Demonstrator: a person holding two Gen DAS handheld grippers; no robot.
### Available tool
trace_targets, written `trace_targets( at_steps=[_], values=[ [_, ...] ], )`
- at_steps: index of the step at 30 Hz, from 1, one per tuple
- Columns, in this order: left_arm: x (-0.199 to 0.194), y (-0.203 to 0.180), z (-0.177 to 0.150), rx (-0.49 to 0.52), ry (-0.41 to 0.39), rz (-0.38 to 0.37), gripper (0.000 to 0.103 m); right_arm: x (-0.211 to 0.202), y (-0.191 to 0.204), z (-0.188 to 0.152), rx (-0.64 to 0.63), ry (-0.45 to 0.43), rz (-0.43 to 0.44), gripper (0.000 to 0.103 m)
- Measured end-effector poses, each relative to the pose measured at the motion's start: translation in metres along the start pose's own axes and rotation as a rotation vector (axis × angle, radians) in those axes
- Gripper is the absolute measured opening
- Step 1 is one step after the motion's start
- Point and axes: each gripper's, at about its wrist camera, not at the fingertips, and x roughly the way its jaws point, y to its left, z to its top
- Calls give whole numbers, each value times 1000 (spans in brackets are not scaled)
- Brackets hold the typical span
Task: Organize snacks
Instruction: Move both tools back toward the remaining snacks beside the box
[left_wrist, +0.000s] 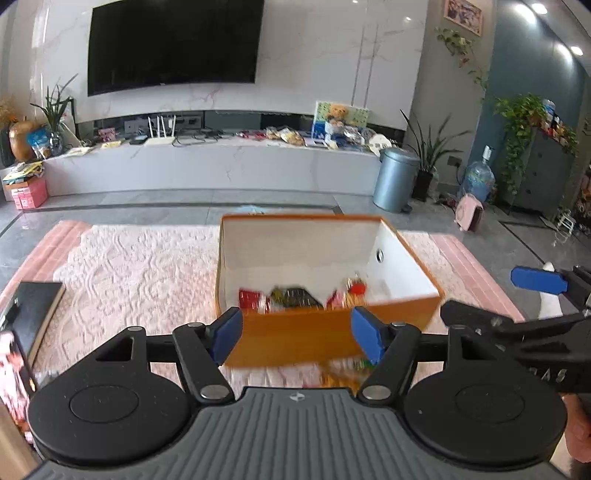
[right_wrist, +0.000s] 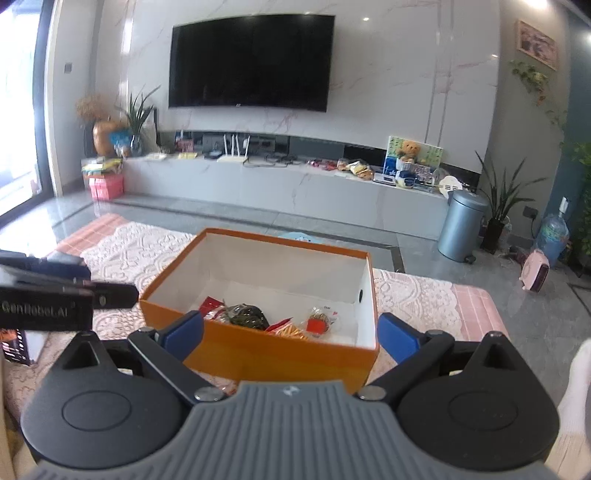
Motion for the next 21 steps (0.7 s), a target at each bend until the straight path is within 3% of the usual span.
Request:
trace_targets(
  at_steps=[9, 16, 21],
  values=[
    [12, 17, -58, -37, 152, -51, 79, -29, 21, -62, 62, -58, -40, 99],
    [21, 37, -82, -96, 210, -121, 78, -18, 43, -99, 6, 5, -38, 99],
    [30, 33, -93, -81, 250, -135, 78, -3, 44, -119, 24, 65, -23, 99]
  ],
)
